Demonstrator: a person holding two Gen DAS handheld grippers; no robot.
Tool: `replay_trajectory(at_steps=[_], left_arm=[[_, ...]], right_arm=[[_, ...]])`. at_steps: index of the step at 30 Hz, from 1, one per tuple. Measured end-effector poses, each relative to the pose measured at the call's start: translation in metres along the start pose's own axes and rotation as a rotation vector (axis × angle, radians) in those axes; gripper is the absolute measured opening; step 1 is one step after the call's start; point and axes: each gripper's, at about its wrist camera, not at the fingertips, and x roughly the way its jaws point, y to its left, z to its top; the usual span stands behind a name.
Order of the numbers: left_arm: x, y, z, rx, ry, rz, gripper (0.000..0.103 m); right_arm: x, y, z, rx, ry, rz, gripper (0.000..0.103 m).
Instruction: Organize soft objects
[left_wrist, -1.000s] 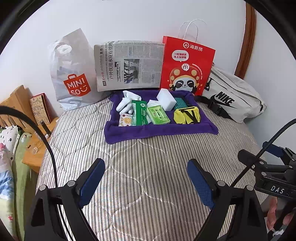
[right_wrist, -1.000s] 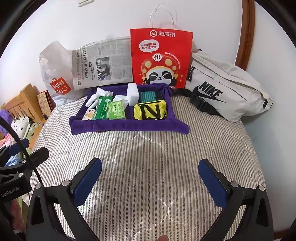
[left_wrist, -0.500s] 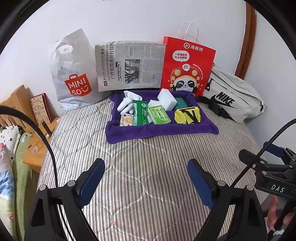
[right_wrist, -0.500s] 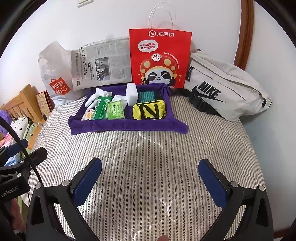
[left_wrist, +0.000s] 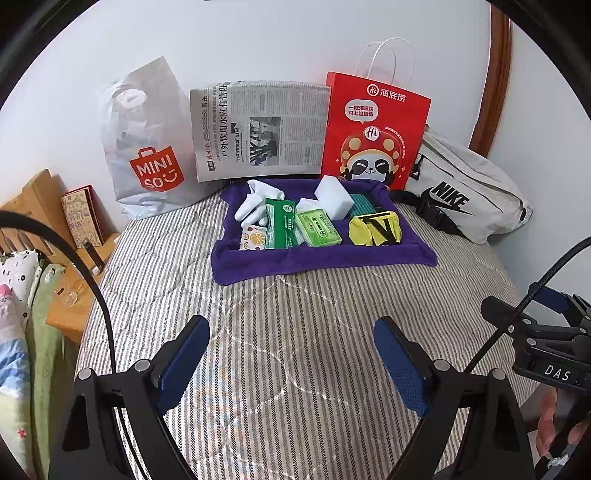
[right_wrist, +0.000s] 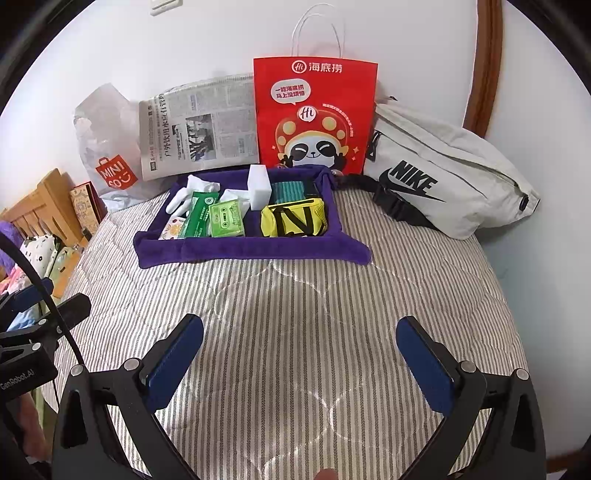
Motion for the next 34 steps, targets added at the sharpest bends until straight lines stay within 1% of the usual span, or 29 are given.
replay_trajectory(at_steps=[22,34], left_arm=[[-0.0007,-0.0001,-0.0006,0.004,-0.003,-0.002,0.09],[0.0018,0.0047,0.0,-0.006,-0.004,0.003,0.09]], right_arm=[[-0.0065,0.0012,-0.0006,-0.007,-0.01,-0.002,0.103],[-0.0057,0.0024,-0.0006,-0.009,-0.003,0.011,0.103]])
